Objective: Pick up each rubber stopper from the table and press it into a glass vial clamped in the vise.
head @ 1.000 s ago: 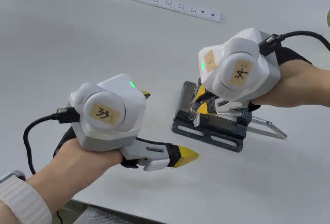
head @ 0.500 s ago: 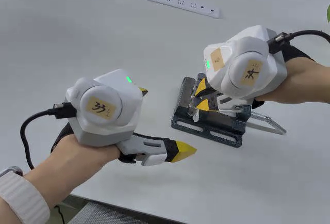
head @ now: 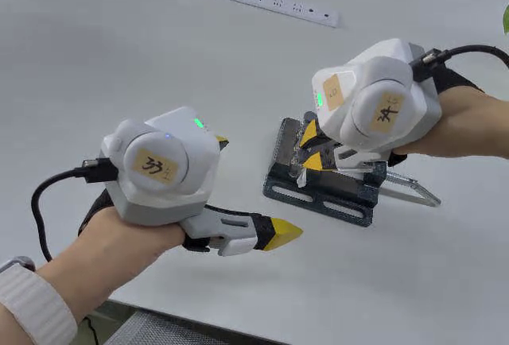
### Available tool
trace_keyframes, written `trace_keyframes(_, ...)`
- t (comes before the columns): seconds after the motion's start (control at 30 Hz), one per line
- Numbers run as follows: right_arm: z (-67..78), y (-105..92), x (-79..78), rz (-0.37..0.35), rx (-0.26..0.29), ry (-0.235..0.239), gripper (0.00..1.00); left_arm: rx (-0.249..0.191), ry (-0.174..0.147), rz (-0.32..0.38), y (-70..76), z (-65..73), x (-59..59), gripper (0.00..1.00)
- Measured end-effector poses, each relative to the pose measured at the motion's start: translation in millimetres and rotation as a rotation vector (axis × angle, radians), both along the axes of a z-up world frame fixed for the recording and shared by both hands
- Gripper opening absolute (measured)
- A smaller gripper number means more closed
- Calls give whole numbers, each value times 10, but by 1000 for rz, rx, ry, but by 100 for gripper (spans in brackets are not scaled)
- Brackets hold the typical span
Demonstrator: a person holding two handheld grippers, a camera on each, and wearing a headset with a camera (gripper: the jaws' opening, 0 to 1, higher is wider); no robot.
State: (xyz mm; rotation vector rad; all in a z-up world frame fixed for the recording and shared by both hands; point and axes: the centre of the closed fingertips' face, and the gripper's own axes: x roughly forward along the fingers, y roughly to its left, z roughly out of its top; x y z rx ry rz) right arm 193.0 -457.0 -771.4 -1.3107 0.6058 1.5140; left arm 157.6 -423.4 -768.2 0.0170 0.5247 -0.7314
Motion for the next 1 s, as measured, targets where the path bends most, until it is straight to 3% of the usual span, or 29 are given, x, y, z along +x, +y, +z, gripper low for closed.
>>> trace_keyframes(0.47, 4, 4, 12, 21, 6, -21, 8, -1, 5, -4, -25, -16, 8, 89)
trace_keyframes(0.53, 13, 16, 38, 30, 15, -43, 10, 0, 6, -4, -21, -18, 11, 89)
trace_keyframes(0.77, 4, 30, 32, 27, 12, -21, 12, -1, 5, 0, -4, -9, 22, 88)
trace_keyframes(0.93, 116, 91, 31, -11, 52, 37, 17, -1, 5, 3, 22, -13, 26, 88)
trace_keyframes(1.0, 166, 92, -20, -37, 49, 109, 18, -1, 7, 3, 33, -15, 22, 88)
